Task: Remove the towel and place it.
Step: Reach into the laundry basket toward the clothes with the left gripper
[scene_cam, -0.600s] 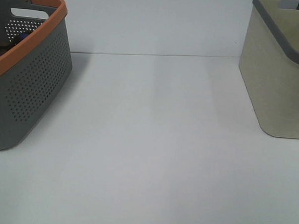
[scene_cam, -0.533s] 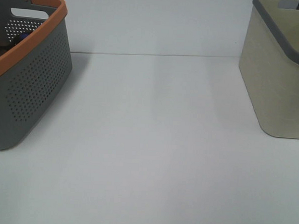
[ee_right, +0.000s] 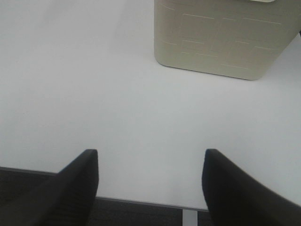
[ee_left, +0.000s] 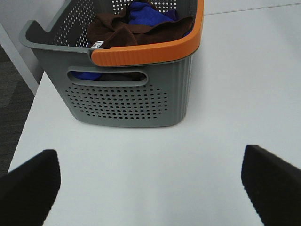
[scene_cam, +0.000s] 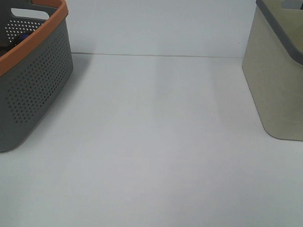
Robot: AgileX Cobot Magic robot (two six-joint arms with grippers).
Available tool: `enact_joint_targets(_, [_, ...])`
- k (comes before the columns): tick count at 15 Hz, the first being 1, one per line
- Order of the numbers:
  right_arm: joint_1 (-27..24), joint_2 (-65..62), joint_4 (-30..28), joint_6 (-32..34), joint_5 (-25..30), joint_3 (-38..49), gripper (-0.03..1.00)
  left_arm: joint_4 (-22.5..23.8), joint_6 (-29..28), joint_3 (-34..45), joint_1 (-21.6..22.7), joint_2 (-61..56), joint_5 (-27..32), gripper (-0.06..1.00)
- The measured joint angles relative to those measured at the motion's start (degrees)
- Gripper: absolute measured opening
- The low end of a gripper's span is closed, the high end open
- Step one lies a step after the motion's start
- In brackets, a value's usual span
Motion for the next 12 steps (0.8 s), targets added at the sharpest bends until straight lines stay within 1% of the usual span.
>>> enact_joint_targets(4, [0.0,0.0,0.0,0.0,0.0,0.0,0.65,0.0,0.06,0.0,0.0,0.0,0.0,0.99])
enact_joint_targets(8, [0.0,0.0,0.0,0.0,0.0,0.0,0.65,0.0,0.23,0.0,3.09,0.0,0.0,0.99])
enact_joint_targets(12, [0.0,0.0,0.0,0.0,0.0,0.0,0.65,0.17,0.23,0.0,3.09,0.0,0.0,0.99])
